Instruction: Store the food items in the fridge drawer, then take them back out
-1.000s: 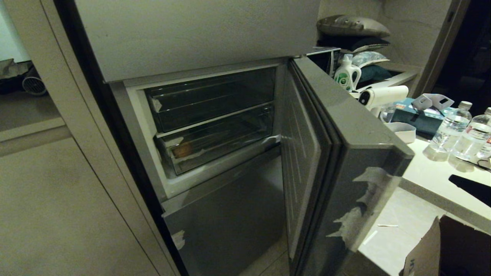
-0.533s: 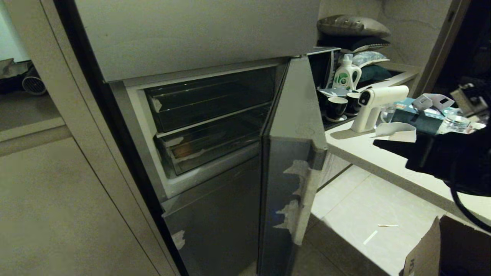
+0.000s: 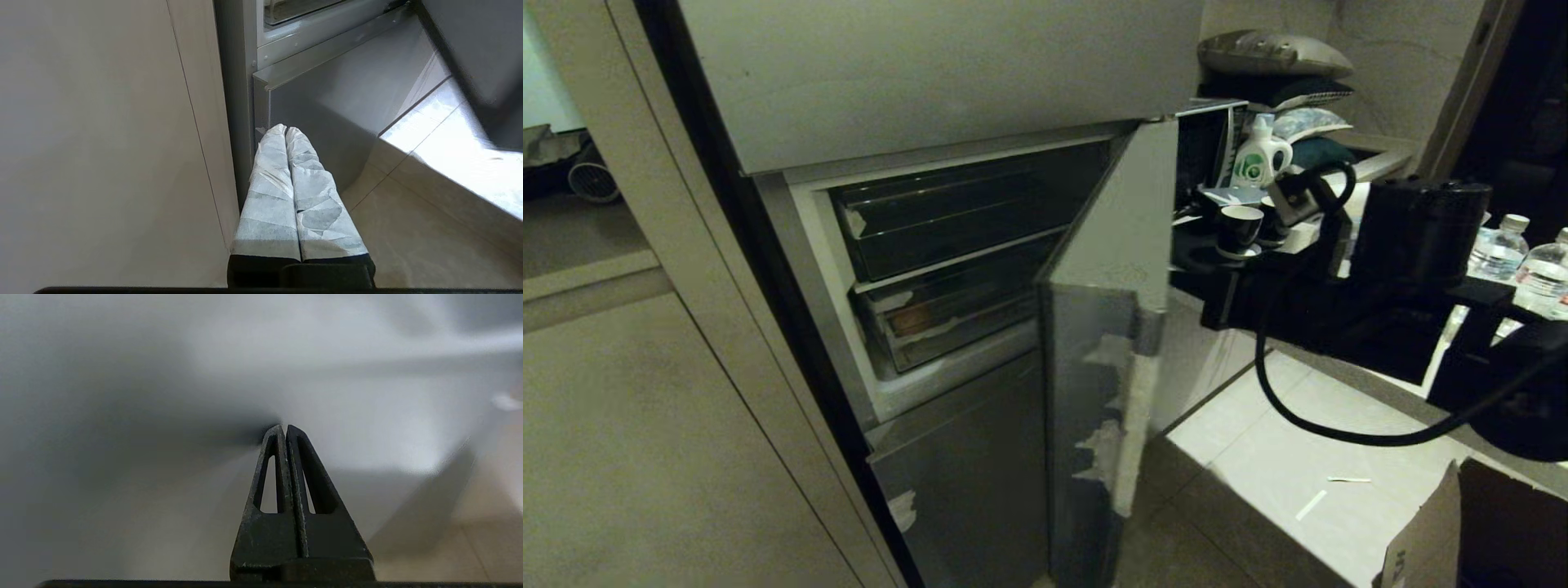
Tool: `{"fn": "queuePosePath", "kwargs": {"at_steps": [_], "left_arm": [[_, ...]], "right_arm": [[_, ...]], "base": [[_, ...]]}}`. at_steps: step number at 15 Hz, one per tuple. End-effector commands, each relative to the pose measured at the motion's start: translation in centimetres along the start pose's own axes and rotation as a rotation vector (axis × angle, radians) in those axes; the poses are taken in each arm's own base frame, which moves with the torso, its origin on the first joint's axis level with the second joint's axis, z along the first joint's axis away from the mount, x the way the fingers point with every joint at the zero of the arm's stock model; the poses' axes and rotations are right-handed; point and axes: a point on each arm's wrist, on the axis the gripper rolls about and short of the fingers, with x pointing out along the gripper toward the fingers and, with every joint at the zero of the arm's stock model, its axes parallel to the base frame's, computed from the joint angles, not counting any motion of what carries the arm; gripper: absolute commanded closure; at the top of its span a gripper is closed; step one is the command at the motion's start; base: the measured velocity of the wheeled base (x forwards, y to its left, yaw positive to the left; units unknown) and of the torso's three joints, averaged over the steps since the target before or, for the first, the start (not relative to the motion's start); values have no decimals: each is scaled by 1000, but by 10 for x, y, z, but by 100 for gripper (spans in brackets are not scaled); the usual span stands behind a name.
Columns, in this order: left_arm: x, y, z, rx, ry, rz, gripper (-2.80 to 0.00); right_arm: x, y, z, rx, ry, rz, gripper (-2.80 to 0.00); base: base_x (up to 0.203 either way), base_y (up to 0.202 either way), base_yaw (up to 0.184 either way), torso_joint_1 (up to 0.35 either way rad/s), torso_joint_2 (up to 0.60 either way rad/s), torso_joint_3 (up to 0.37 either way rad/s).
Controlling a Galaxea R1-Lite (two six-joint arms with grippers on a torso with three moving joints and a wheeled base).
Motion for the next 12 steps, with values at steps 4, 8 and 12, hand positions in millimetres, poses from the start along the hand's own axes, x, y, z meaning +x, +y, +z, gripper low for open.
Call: {"fn": "queuePosePath", "kwargs": {"at_steps": [4,8,12], "left_arm": [[0,0,0,-1,1,1,0],[0,0,0,-1,1,0,0],[0,0,0,-1,1,0,0]], "right_arm": [[80,0,-21,-33,-50,125,0],[163,-10,-34,-68,-192,159,0],[202,-20,-44,-78,-295,126,0]], "base": [[0,0,0,0,0,0],[0,0,0,0,0,0],[0,0,0,0,0,0]]}}
